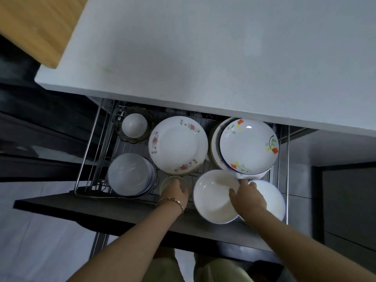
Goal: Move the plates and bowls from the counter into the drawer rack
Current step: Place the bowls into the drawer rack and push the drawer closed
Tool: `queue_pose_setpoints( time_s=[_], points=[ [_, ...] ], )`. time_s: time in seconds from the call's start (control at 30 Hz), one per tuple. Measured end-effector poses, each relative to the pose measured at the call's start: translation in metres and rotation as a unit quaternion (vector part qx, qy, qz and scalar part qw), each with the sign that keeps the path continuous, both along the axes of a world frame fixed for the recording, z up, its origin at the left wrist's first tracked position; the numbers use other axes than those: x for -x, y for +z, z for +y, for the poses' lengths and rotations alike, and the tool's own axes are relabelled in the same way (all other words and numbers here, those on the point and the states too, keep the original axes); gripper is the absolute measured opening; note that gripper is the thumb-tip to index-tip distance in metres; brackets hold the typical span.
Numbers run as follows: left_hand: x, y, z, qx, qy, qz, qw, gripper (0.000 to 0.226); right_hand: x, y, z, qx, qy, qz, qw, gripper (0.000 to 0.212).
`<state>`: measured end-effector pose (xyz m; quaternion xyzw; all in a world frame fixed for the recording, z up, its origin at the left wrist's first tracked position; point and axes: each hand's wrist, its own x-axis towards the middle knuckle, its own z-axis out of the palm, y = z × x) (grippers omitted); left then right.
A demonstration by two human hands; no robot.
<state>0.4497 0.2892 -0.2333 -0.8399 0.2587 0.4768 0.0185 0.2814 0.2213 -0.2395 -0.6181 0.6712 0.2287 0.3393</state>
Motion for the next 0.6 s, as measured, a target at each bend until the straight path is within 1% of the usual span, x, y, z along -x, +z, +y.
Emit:
queue_pose_setpoints(
  time_s=[0.07, 0.13, 0.2, 0.27, 0.3, 0.33, 0.4, 0.43, 0.47, 0.5, 0.53, 0.57, 0.6],
  points=[
    [-0.015, 0.014, 0.013, -0.011, 0.015, -0.018, 1.000, 0.036, -0.006, 0.011, 0.002, 0.005, -0.036, -0.010, 0.999, 0.044],
    [-0.031, 0.027, 0.031, -0.023, 0.046, -0.017, 0.999, 0.035, -0.012, 0.022, 0.007, 0.020, -0.067, -0.028, 0.997, 0.042],
    [-0.046, 0.035, 0.053, -0.026, 0.090, -0.023, 0.995, 0.034, -0.022, 0.033, 0.018, 0.016, -0.070, -0.040, 0.997, 0.042],
    [-0.055, 0.039, 0.077, -0.015, 0.161, -0.004, 0.987, 0.029, -0.032, 0.042, 0.034, -0.028, -0.069, -0.062, 0.995, 0.033],
    [-0.059, 0.042, 0.087, -0.019, 0.209, 0.020, 0.978, 0.028, -0.037, 0.046, 0.045, -0.062, -0.089, -0.078, 0.991, 0.026],
    [-0.061, 0.046, 0.098, -0.042, 0.239, 0.044, 0.969, 0.031, -0.041, 0.049, 0.055, -0.107, -0.127, -0.094, 0.982, 0.025],
    [-0.062, 0.054, 0.119, -0.106, 0.260, 0.103, 0.954, 0.042, -0.051, 0.057, 0.080, -0.205, -0.242, -0.104, 0.943, 0.033],
    [-0.061, 0.055, 0.127, -0.126, 0.273, 0.135, 0.944, 0.049, -0.055, 0.060, 0.094, -0.244, -0.280, -0.110, 0.922, 0.035],
    [-0.060, 0.053, 0.133, -0.123, 0.301, 0.163, 0.932, 0.052, -0.058, 0.064, 0.108, -0.268, -0.312, -0.123, 0.903, 0.035],
    [-0.057, 0.051, 0.137, -0.098, 0.346, 0.191, 0.913, 0.050, -0.060, 0.064, 0.122, -0.281, -0.342, -0.140, 0.885, 0.034],
    [-0.054, 0.046, 0.139, -0.054, 0.400, 0.215, 0.889, 0.046, -0.062, 0.064, 0.133, -0.292, -0.383, -0.167, 0.860, 0.032],
    [-0.051, 0.042, 0.137, -0.016, 0.451, 0.233, 0.861, 0.039, -0.064, 0.059, 0.139, -0.280, -0.418, -0.194, 0.843, 0.030],
    [-0.048, 0.040, 0.136, 0.009, 0.485, 0.241, 0.840, 0.034, -0.067, 0.048, 0.143, -0.266, -0.479, -0.224, 0.806, 0.027]
  ],
)
